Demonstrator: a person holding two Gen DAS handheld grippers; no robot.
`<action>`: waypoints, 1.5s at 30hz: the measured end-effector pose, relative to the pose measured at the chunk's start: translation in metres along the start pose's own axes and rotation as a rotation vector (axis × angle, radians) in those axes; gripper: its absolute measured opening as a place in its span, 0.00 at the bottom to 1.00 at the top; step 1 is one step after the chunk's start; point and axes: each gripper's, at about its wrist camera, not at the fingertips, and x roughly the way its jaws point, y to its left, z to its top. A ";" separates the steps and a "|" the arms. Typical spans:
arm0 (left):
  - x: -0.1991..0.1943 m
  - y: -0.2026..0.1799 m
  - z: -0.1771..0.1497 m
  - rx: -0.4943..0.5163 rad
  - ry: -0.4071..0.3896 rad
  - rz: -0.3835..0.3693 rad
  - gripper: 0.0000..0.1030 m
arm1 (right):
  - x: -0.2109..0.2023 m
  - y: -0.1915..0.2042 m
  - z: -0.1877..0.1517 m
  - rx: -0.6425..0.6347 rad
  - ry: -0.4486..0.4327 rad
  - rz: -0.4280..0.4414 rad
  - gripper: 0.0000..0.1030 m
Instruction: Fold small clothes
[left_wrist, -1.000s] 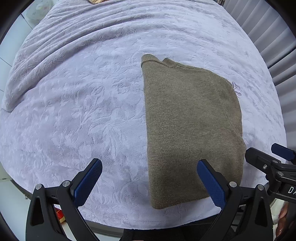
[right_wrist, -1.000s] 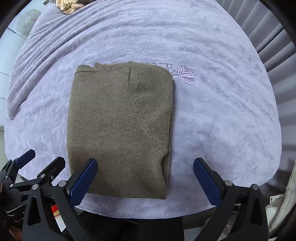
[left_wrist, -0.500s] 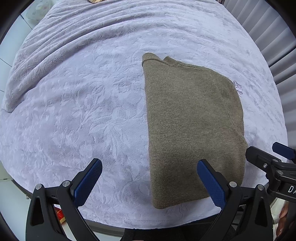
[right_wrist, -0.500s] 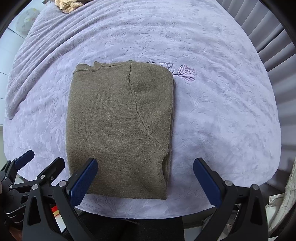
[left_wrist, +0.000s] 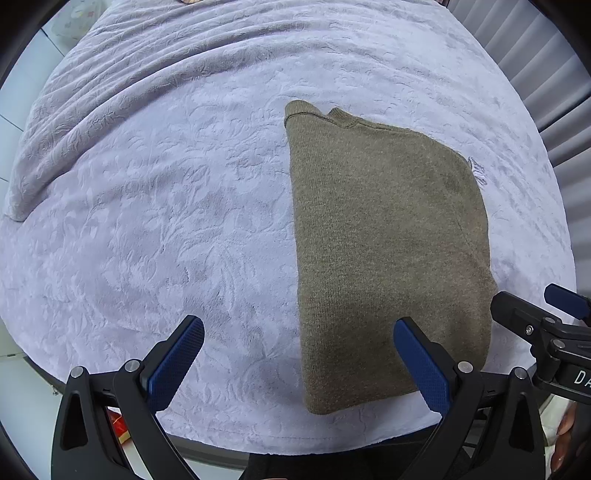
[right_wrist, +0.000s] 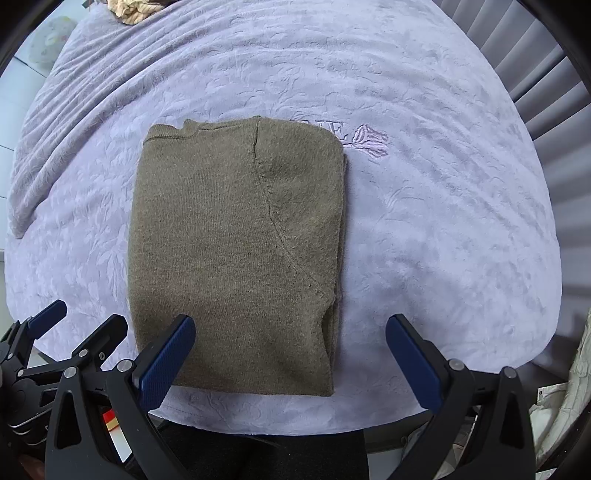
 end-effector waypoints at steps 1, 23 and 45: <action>0.000 -0.001 0.000 0.001 0.001 0.002 1.00 | 0.000 0.000 -0.001 0.000 0.000 0.000 1.00; 0.003 0.000 -0.002 -0.005 0.011 0.014 1.00 | 0.002 0.003 -0.004 0.005 0.001 -0.005 1.00; 0.008 0.002 -0.003 0.011 0.015 0.041 1.00 | 0.006 0.005 -0.003 -0.003 0.014 -0.010 1.00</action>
